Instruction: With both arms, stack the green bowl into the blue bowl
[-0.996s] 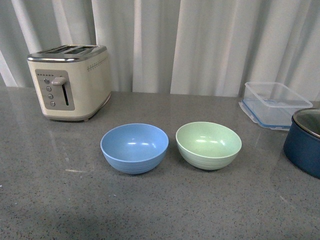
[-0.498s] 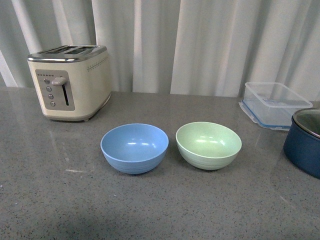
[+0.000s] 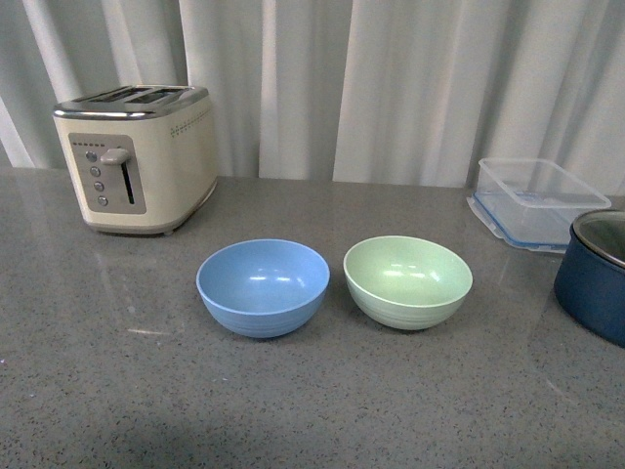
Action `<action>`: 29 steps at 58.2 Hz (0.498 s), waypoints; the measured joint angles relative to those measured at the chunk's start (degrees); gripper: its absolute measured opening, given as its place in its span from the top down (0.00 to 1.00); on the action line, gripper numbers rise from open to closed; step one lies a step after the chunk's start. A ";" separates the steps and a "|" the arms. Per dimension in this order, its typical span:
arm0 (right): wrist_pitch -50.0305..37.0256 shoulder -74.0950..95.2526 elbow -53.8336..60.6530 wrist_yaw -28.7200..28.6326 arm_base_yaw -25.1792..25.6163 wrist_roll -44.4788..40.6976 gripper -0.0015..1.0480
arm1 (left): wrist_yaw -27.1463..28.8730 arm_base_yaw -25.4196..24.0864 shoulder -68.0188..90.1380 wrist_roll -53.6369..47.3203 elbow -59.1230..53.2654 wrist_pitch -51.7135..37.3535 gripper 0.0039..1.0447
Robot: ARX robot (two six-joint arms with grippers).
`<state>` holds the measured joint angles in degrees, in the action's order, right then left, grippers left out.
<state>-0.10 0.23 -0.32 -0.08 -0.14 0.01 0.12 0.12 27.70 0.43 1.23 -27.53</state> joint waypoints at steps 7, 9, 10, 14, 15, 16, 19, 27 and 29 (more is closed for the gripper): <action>0.00 0.00 0.00 0.00 0.00 0.00 0.10 | 0.00 0.00 -3.34 0.00 0.00 3.19 0.97; 0.00 0.00 0.00 0.00 0.00 0.00 0.10 | 0.02 0.00 -4.50 0.00 0.00 4.28 0.97; 0.00 0.00 0.00 0.00 0.00 0.00 0.10 | 0.00 0.00 -4.79 0.02 0.00 4.55 0.97; 0.00 0.00 0.00 0.00 0.00 0.00 0.10 | 0.02 0.00 -6.62 0.00 0.00 6.34 0.97; 0.00 0.00 0.00 0.00 0.00 0.00 0.10 | 0.02 0.00 -7.10 0.02 0.00 6.82 0.97; 0.00 0.00 0.00 0.00 0.00 0.00 0.10 | 0.02 0.00 -7.37 0.00 0.00 7.08 0.97; 0.00 0.00 0.00 0.00 0.00 0.00 0.10 | 0.02 0.00 -8.57 0.00 0.00 8.24 0.97; 0.00 0.00 0.00 0.00 0.00 0.00 0.10 | 0.02 0.00 -11.58 0.00 0.00 11.21 0.97; 0.00 0.00 0.00 0.00 0.00 0.00 0.10 | 0.02 0.00 -12.17 0.00 0.00 11.80 0.97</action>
<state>-0.10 0.23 -0.32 -0.08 -0.14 0.01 0.14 0.12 15.53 0.43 1.23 -15.73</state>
